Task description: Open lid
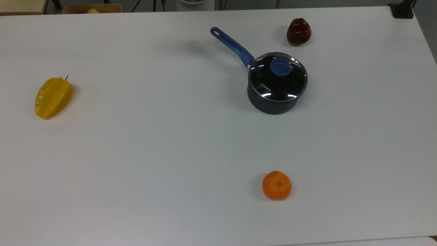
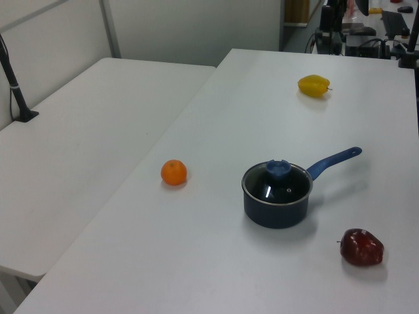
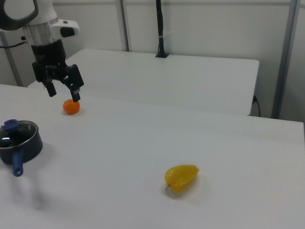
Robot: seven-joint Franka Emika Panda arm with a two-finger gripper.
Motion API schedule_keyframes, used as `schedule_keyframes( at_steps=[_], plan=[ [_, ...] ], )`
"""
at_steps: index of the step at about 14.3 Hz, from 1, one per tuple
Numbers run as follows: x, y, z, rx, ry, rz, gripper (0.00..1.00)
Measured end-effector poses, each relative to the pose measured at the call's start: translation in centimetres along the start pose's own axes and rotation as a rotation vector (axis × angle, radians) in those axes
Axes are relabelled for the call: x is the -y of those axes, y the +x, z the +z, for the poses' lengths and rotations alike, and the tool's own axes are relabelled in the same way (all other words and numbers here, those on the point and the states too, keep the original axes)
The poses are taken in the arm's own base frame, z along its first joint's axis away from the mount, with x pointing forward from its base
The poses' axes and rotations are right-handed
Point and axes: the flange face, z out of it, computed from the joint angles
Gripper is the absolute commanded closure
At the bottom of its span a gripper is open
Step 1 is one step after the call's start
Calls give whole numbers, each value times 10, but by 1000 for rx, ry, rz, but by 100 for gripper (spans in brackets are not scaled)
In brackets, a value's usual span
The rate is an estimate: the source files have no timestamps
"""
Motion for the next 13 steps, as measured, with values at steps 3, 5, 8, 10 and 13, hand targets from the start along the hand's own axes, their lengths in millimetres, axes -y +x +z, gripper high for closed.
schedule_keyframes(
  at_steps=[3, 5, 8, 10, 13],
  plan=[
    [-2, 0, 0, 0, 0, 3, 0],
    [-3, 0, 0, 0, 0, 5, 0],
    [-3, 0, 0, 0, 1, 5, 0],
    [1, 0, 0, 1, 7, 0, 0],
    [27, 3, 1, -13, 43, -48, 0]
  ],
)
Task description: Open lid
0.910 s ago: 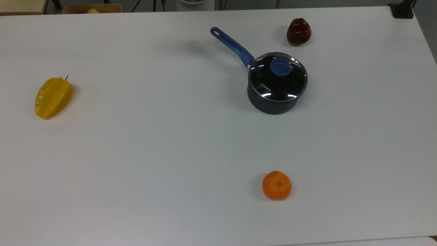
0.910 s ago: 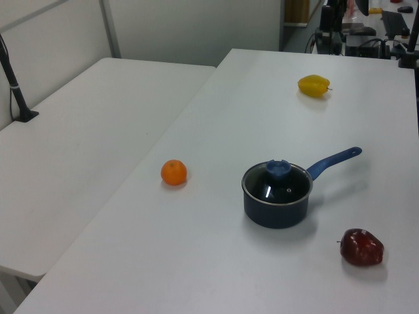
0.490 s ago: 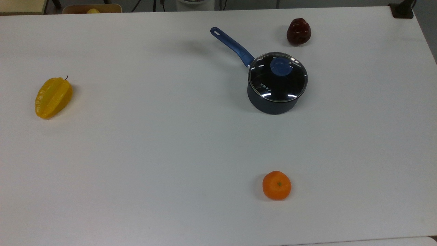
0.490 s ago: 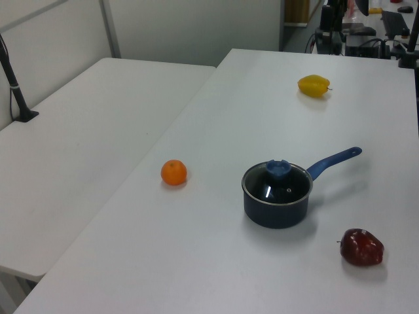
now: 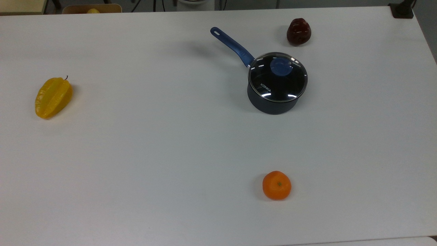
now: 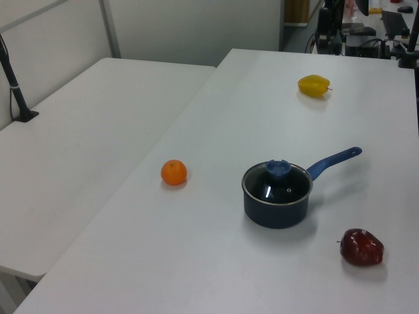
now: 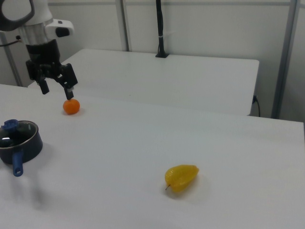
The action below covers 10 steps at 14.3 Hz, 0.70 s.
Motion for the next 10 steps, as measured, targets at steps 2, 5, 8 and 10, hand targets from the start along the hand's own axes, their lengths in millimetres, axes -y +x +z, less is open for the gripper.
schedule_keyframes(
  at_steps=[2, 5, 8, 10],
  plan=[
    [34, 4, 1, -22, 22, -59, 0],
    [107, 2, 8, -34, 33, -187, 0],
    [171, -2, 30, -51, 40, -294, 0],
    [206, -3, 53, -77, 49, -351, 0]
  ],
)
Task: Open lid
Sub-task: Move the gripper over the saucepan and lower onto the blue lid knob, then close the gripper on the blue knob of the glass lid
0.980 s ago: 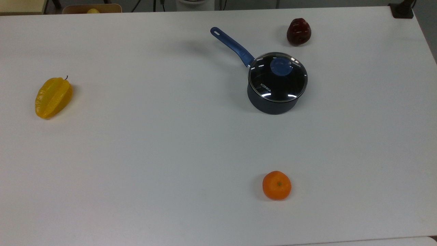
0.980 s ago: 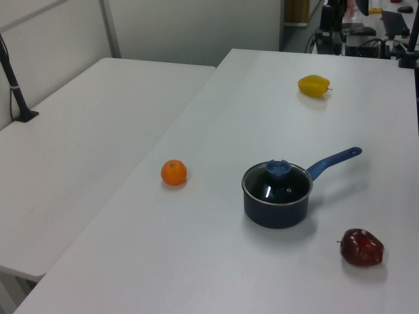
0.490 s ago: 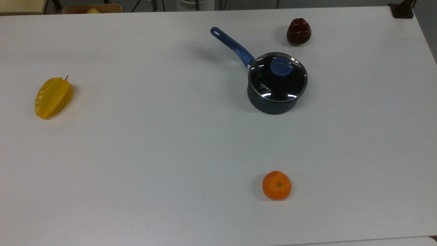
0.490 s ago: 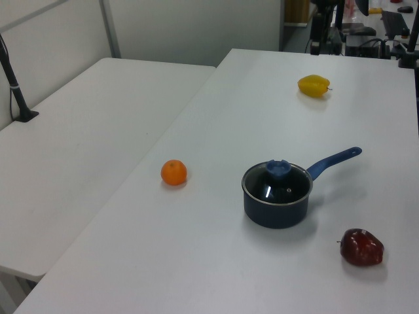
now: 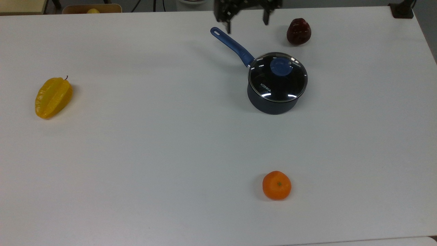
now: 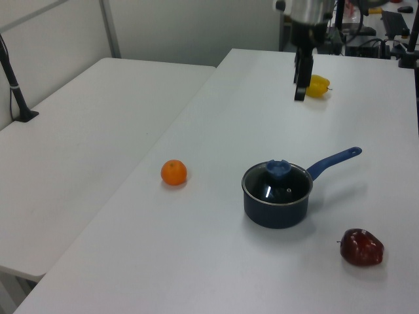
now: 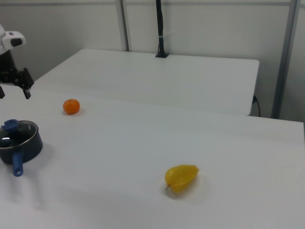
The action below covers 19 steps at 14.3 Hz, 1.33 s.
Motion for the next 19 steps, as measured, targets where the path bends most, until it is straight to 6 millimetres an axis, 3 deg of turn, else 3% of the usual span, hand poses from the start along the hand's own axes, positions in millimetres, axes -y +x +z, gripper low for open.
schedule_keyframes(
  at_steps=[7, 12, 15, 19],
  plan=[
    [72, 8, 85, -47, 17, -119, 0],
    [86, 18, 133, -37, 22, -138, 1],
    [87, 19, 144, -22, 22, -140, 19],
    [88, 20, 142, -26, 23, -130, 54]
  ],
)
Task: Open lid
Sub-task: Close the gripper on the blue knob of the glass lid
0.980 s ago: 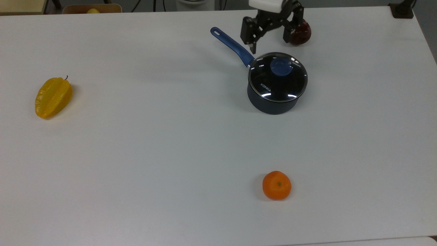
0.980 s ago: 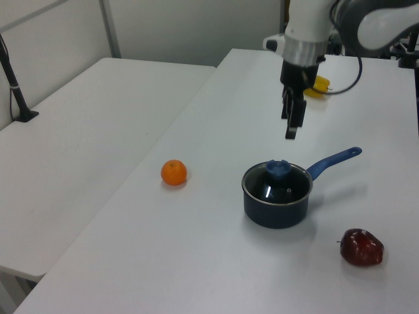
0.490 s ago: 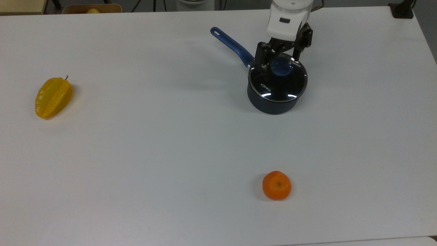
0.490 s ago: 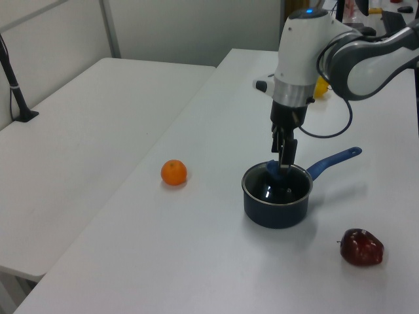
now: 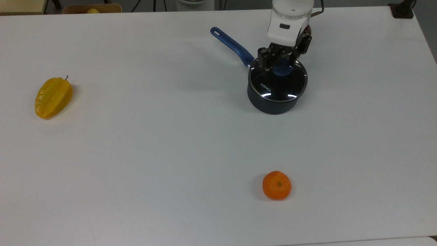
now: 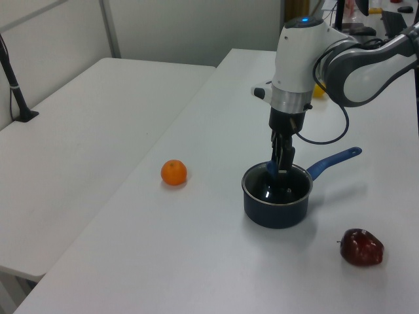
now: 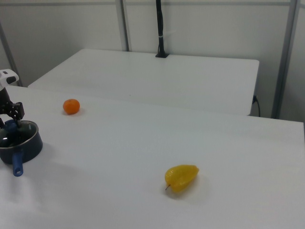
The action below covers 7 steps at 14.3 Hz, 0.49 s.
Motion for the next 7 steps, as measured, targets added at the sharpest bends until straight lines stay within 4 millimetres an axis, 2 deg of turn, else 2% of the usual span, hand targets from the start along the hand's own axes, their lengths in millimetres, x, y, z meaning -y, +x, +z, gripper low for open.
schedule_keyframes(
  at_steps=[3, 7],
  plan=[
    [0, 0, -1, -1, 0, 14, 67],
    [1, 0, -2, 0, 0, 31, 67]
  ],
)
